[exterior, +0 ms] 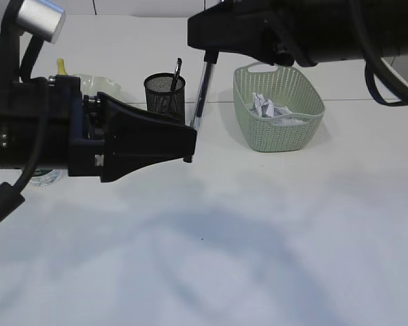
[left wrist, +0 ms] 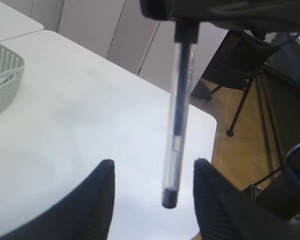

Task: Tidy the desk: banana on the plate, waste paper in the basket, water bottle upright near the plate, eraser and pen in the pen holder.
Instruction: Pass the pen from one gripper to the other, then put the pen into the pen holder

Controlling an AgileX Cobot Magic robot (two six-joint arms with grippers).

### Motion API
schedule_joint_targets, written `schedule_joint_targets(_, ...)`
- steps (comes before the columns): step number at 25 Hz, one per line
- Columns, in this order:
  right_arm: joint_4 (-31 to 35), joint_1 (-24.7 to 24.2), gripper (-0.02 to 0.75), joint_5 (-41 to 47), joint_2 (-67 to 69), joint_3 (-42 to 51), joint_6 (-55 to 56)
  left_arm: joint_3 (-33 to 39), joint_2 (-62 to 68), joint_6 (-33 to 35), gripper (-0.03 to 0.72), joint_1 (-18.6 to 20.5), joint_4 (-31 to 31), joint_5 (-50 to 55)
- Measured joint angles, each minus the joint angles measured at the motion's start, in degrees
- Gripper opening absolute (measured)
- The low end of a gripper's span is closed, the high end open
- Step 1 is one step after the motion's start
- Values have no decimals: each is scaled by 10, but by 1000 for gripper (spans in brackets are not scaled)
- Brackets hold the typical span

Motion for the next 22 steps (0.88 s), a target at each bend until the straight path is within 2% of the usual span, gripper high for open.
schedule_joint_targets(8, 1, 0, 53, -96, 6, 0, -41, 0, 0, 0, 471, 0, 0, -47)
schedule_joint_targets(13, 4, 0, 53, -159, 52, -13, -65, 0, 0, 0, 493, 0, 0, -65)
schedule_joint_targets(22, 4, -1, 53, -171, 239, -184, -115, 0, 0, 0, 496, 0, 0, -67)
